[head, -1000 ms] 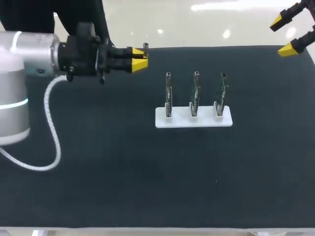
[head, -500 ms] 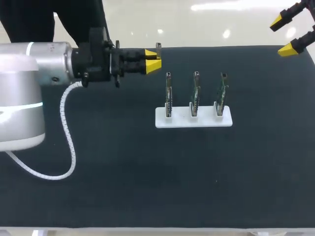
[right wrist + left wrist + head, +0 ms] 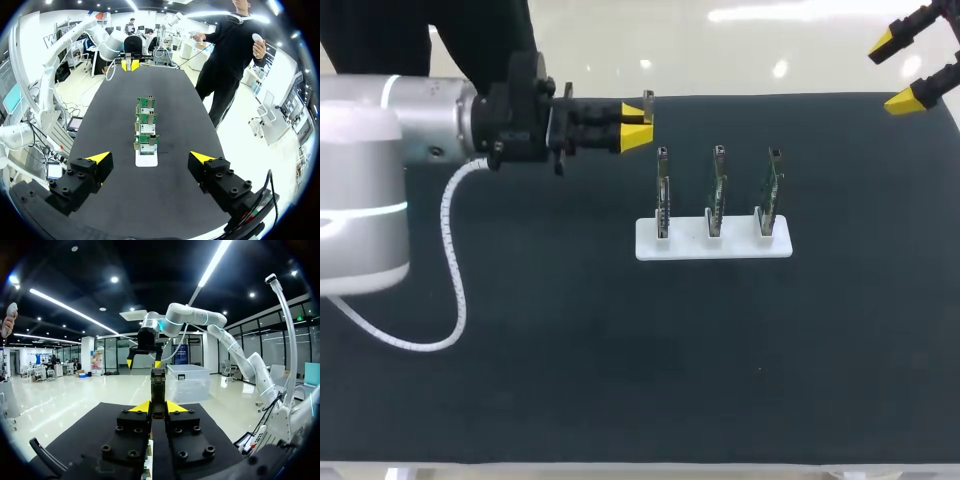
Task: Pick up the optical module with the left hand, and insert it into the network port with the right hand.
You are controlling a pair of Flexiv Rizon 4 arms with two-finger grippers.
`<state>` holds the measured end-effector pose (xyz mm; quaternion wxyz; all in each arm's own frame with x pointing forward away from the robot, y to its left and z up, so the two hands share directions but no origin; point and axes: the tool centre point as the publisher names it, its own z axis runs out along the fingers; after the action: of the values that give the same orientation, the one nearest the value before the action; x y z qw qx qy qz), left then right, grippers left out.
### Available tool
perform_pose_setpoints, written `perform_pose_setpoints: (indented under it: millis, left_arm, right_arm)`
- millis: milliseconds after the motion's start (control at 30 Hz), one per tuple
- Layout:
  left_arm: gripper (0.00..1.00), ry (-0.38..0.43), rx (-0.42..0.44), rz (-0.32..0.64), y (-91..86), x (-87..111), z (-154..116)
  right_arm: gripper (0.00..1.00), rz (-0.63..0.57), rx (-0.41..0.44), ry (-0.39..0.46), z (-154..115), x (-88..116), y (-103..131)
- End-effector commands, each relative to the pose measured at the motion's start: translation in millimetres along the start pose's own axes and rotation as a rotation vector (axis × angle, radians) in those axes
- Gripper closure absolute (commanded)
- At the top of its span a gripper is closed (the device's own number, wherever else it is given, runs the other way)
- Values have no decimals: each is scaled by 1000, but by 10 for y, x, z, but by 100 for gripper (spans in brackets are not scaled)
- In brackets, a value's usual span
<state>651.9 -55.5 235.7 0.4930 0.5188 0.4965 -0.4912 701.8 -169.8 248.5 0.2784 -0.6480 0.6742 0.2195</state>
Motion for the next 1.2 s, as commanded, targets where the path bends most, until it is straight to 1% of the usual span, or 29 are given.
perform_pose_setpoints:
  millis: [33,733,767,800,867,967,1100,1200]
  left_arm:
    - [100,7,11,2,7,-11,20]
    - [100,10,6,3,3,-15,22]
    - [100,10,6,3,3,-15,22]
    - [100,10,6,3,3,-15,22]
    - [100,10,6,3,3,-15,22]
    - [100,10,6,3,3,-15,22]
    - [100,10,6,3,3,-15,22]
    - [100,10,6,3,3,-15,22]
  right_arm:
    - [0,-1,1,-1,4,1,3]
    - [0,-1,1,-1,4,1,3]
    - [0,5,-11,-12,-20,0,0]
    - [0,2,-25,-10,-39,-20,-8]
    - [0,35,-31,-25,-43,-77,-4]
    - [0,64,-33,-38,14,-194,11]
    - [0,99,-7,-41,165,-402,52]
    - [0,89,12,-38,318,-568,88]
